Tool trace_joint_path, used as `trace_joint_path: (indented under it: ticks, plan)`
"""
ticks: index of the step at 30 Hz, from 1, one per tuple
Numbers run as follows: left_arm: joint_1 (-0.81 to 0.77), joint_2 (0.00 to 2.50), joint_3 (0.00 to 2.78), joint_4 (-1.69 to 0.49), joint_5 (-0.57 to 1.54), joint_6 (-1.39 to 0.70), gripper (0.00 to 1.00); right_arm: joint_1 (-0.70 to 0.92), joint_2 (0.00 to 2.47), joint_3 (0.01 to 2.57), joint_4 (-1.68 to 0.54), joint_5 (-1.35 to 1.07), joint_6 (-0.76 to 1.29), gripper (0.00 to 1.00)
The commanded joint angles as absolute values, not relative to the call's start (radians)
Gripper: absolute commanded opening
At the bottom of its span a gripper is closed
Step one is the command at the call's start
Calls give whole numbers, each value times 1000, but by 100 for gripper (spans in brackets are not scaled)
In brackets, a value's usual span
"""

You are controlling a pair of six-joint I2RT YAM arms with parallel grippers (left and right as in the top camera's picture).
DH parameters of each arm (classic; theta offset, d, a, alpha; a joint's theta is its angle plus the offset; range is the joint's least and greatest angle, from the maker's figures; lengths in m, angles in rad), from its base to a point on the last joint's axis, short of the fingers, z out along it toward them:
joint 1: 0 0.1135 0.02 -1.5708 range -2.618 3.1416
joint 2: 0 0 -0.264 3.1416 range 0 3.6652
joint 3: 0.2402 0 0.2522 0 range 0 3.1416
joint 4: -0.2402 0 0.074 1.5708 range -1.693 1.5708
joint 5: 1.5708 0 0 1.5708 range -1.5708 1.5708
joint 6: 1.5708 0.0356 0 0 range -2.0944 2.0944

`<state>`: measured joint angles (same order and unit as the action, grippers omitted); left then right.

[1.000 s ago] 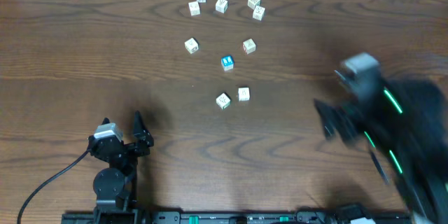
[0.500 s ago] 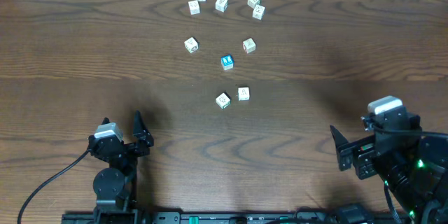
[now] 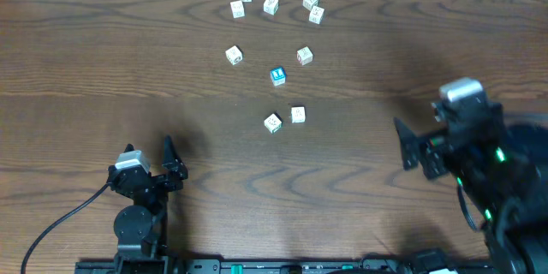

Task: Lift 5 blocks
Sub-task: 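Move the right gripper forward toward the blocks in the table center, then lower the right gripper and grasp the cream soccer-ball 'A' block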

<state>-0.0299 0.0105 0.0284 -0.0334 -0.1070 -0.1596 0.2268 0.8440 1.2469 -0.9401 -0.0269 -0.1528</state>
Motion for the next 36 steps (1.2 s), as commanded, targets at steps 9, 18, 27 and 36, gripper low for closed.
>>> trace_joint_path:
  ticks: [9, 18, 27, 36]
  plan:
    - [-32, 5, 4, -63, -119, -154, 79, 236, 1061, 1248, -960, -191, -105, 99]
    - [-32, 5, 4, -63, -119, -154, 79, 241, 1271, 1248, -820, -278, -56, 99]
    - [-32, 5, 4, -64, -119, -154, 79, 366, 1503, 1249, -709, -259, 109, 99]
    - [-32, 5, 4, -63, -119, -154, 79, 612, 1634, 1249, -729, 36, 331, 85]
